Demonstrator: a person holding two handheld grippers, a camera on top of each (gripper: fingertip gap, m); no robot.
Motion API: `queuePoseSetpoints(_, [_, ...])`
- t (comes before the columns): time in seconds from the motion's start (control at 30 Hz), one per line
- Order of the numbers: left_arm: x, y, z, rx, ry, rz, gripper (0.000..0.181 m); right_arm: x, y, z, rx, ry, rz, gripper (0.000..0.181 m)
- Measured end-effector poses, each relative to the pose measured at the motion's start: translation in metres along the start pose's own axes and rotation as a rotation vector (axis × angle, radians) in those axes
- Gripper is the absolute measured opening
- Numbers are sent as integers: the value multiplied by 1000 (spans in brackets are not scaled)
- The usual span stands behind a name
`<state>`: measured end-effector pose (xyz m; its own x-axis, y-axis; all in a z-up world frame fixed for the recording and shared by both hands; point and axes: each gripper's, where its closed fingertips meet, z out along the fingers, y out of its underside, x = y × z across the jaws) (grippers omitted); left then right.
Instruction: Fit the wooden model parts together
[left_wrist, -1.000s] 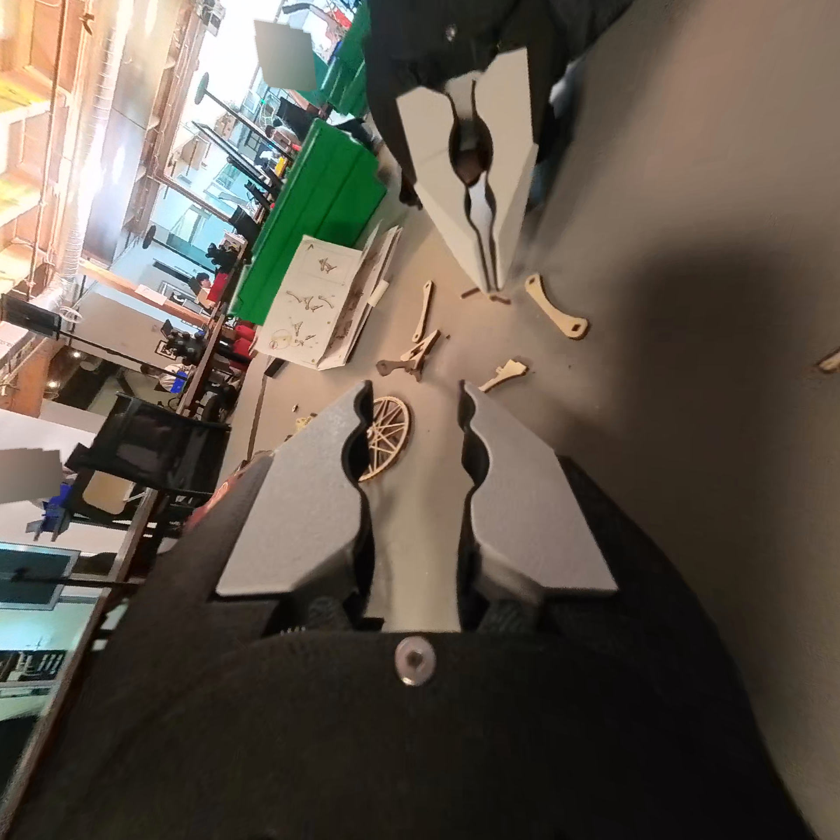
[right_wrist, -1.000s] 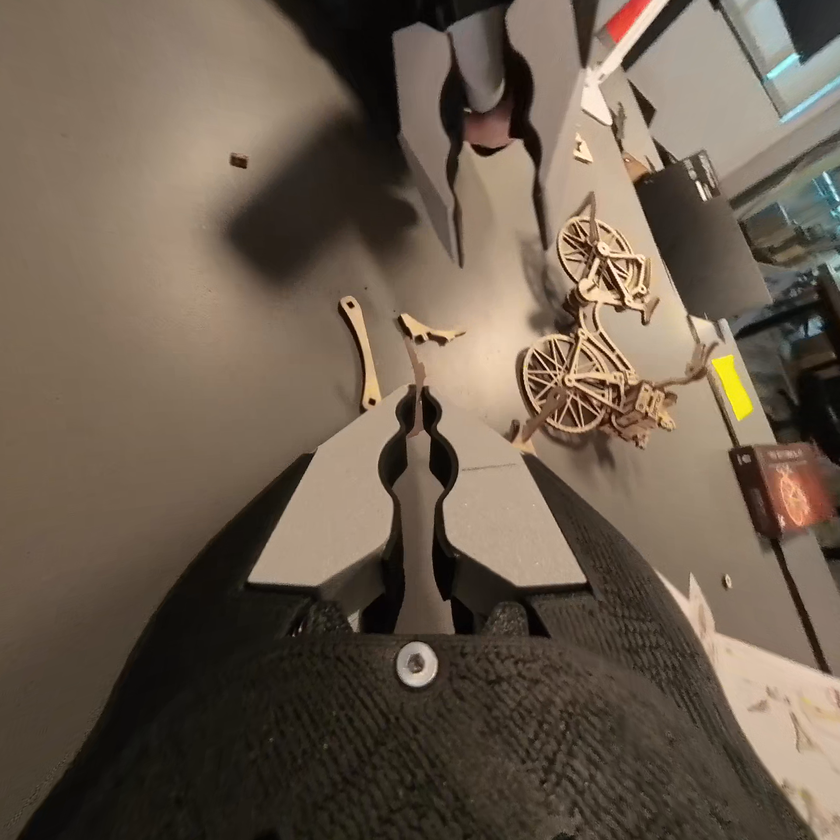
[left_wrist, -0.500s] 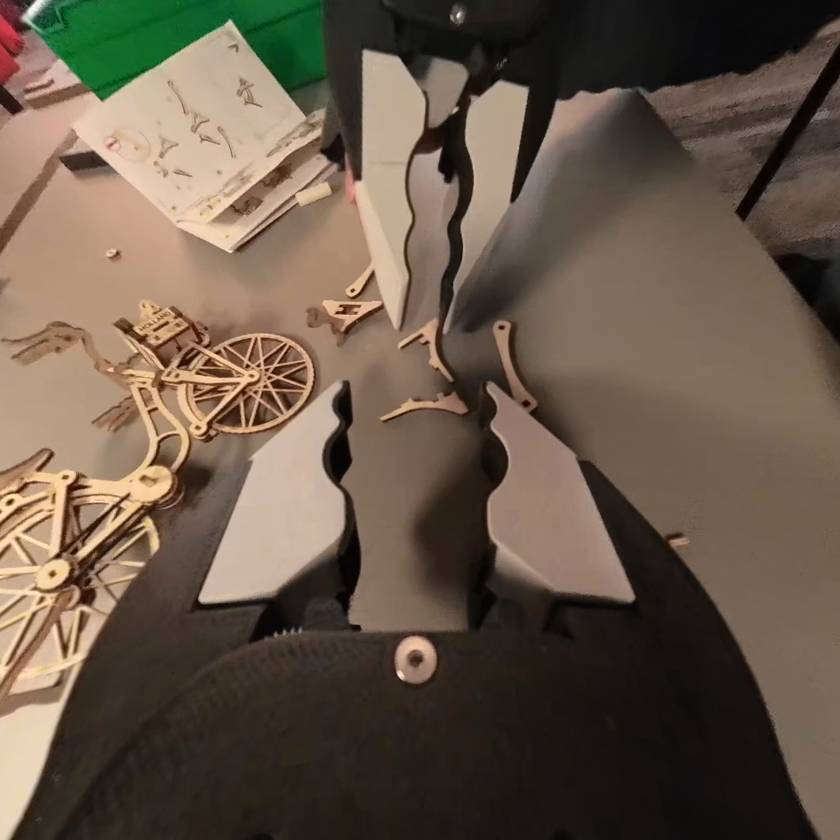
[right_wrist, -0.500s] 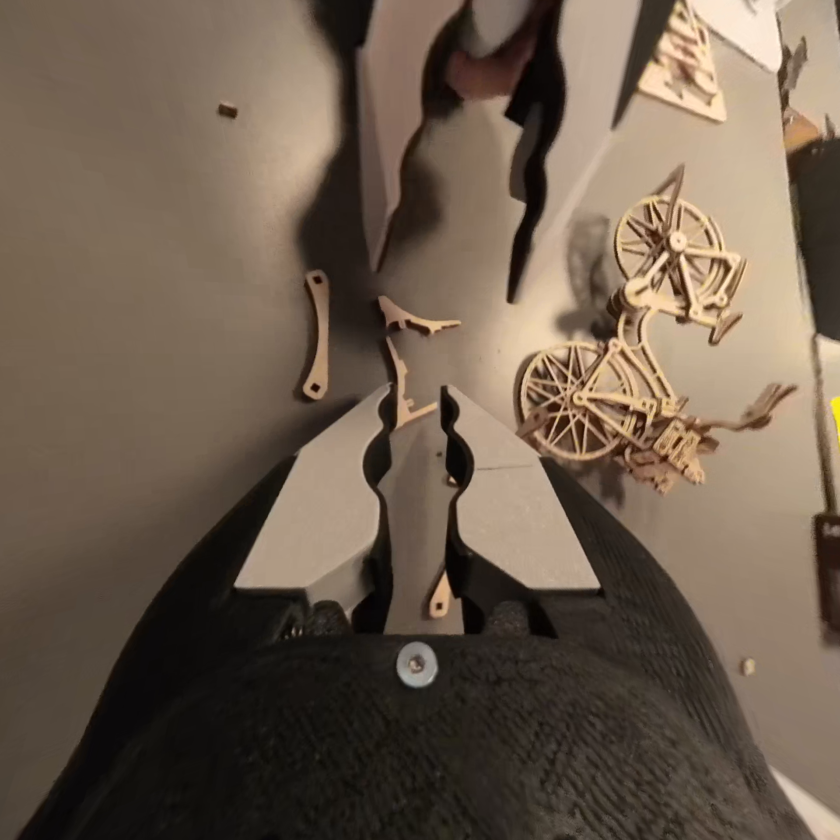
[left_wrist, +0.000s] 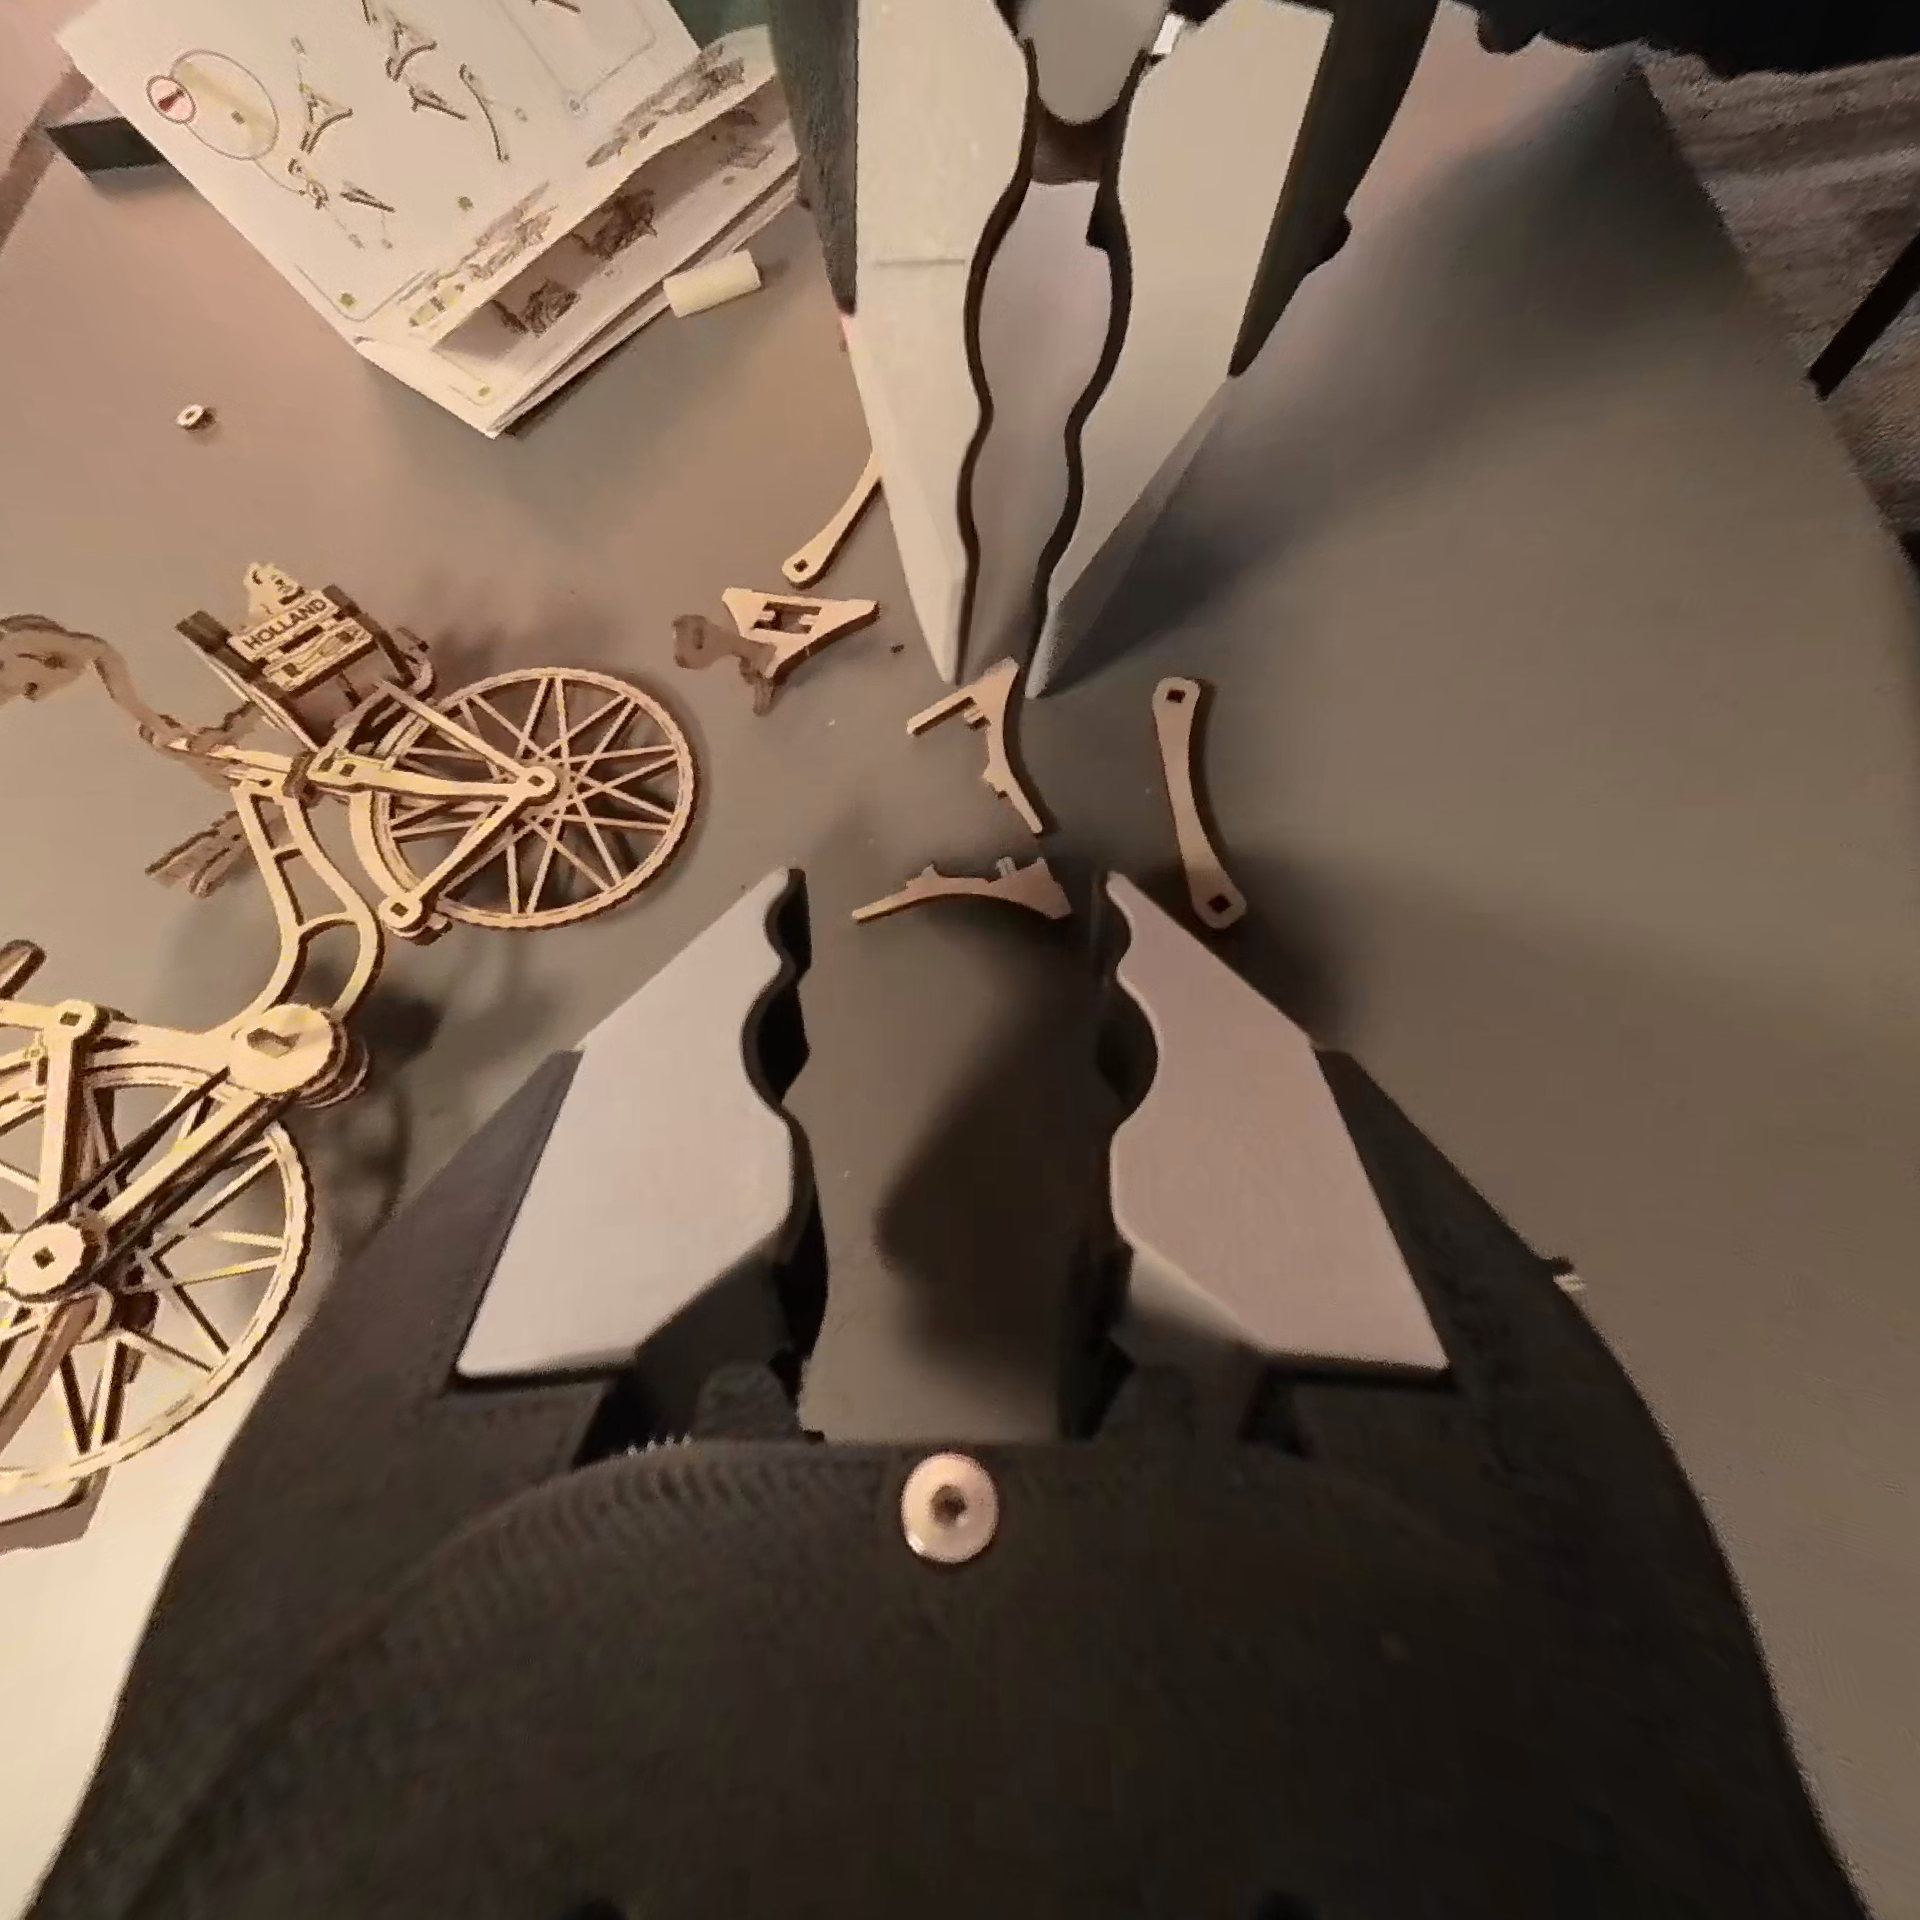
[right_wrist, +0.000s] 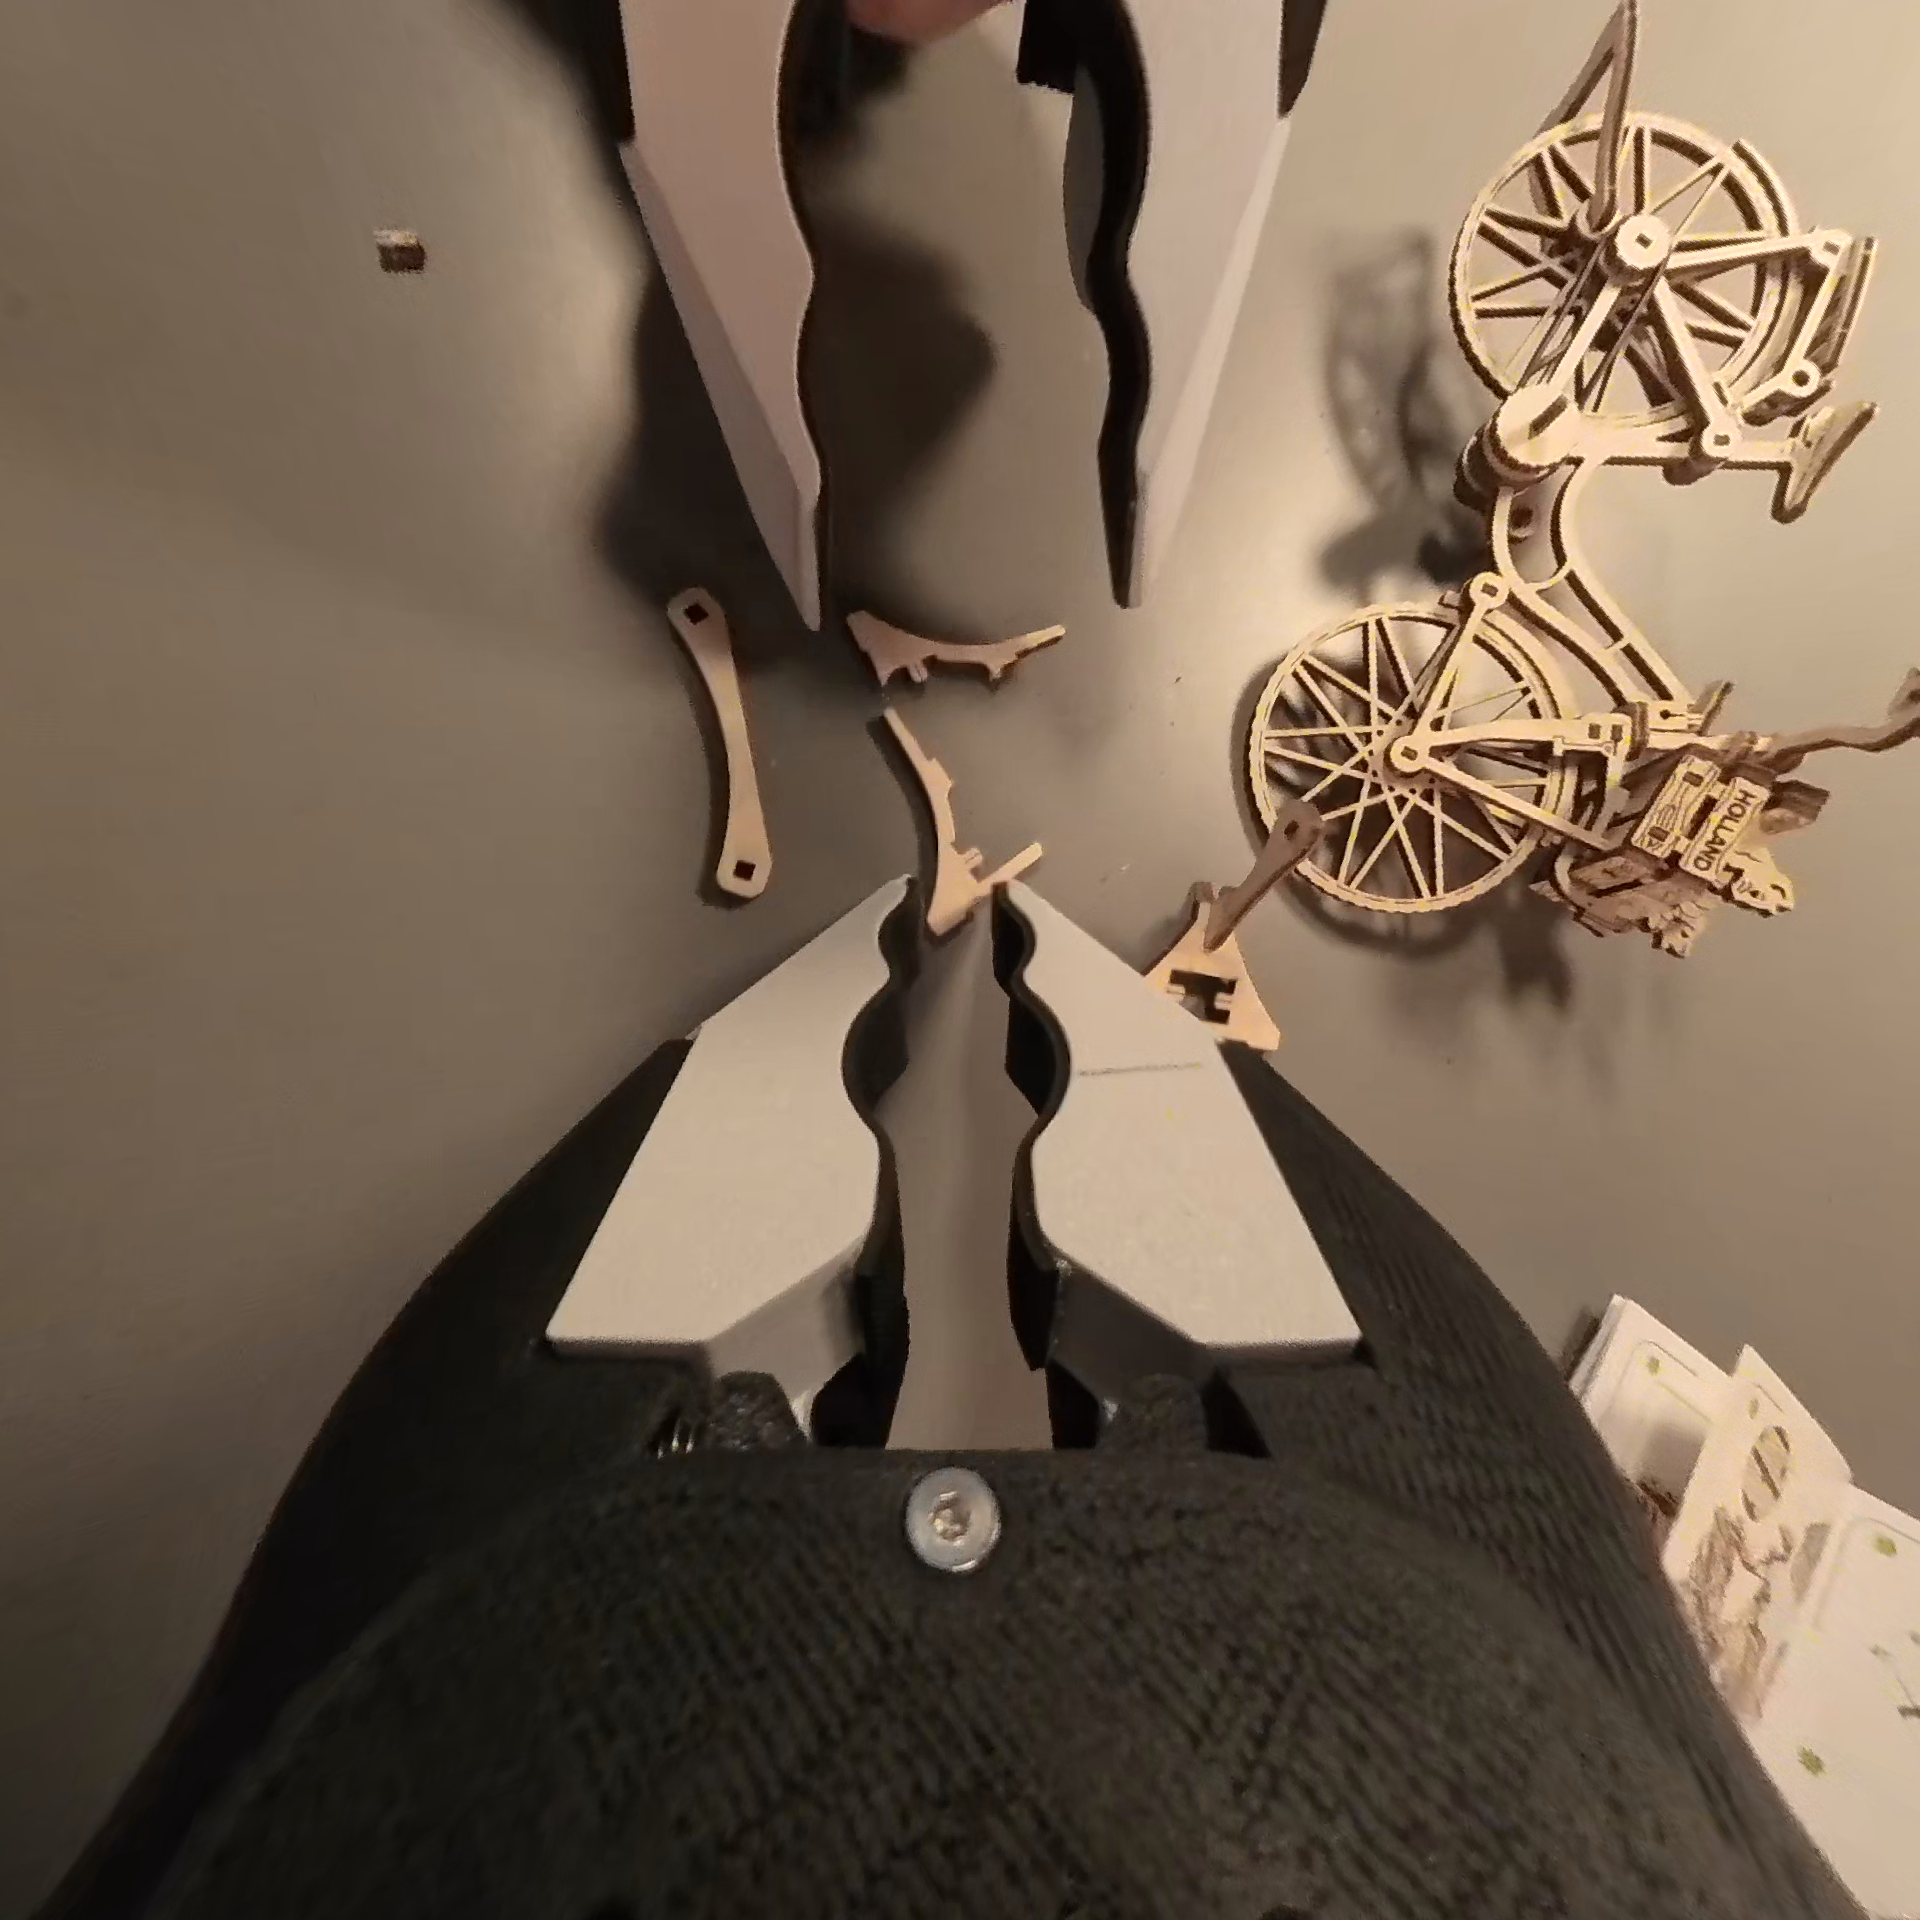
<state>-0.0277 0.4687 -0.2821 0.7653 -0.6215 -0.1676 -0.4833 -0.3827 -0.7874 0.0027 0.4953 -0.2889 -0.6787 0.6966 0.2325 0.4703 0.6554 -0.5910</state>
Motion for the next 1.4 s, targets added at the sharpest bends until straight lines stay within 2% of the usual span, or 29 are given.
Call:
queuePoseSetpoints(0.13, [-2,-1,-2,13,-7,-3,51,-4,5,-3,-22,-22,65,3])
queuePoseSetpoints(0.27, [-7,-4,-5,50,-21,-22,50,-11,6,-7,-11,-14,91,4])
queuePoseSetpoints(0.37, [-15,-14,-12,132,-52,-35,48,1,4,-15,60,78,112,19])
queuePoseSetpoints(0.47, [-21,-21,-15,187,-71,-66,46,19,5,-26,153,137,234,32])
queuePoseSetpoints(0.57, [-29,-28,-8,189,-66,-61,45,34,19,-23,124,174,241,43])
queuePoseSetpoints(0.73, [-44,-38,17,140,-36,-21,42,40,18,-8,130,43,175,50])
queuePoseSetpoints(0.87, [-48,-35,37,68,2,-6,31,40,19,-3,136,-80,178,50])
queuePoseSetpoints(1.0, [-52,-29,46,11,12,-43,22,41,19,-3,143,-111,147,45])
queuePoseSetpoints(1.13, [-51,-33,46,35,30,-70,27,40,18,-2,176,-112,143,40])
queuePoseSetpoints(1.2, [-50,-31,46,20,30,-46,21,40,19,-3,178,-110,146,39])
queuePoseSetpoints(1.23, [-49,-31,46,16,27,-27,11,41,20,-4,178,-106,147,39])
queuePoseSetpoints(1.33, [-44,-34,45,40,19,39,3,46,15,-10,227,-97,201,44])
queuePoseSetpoints(1.4, [-53,-39,40,73,-80,102,2,55,9,-18,293,-88,292,41])
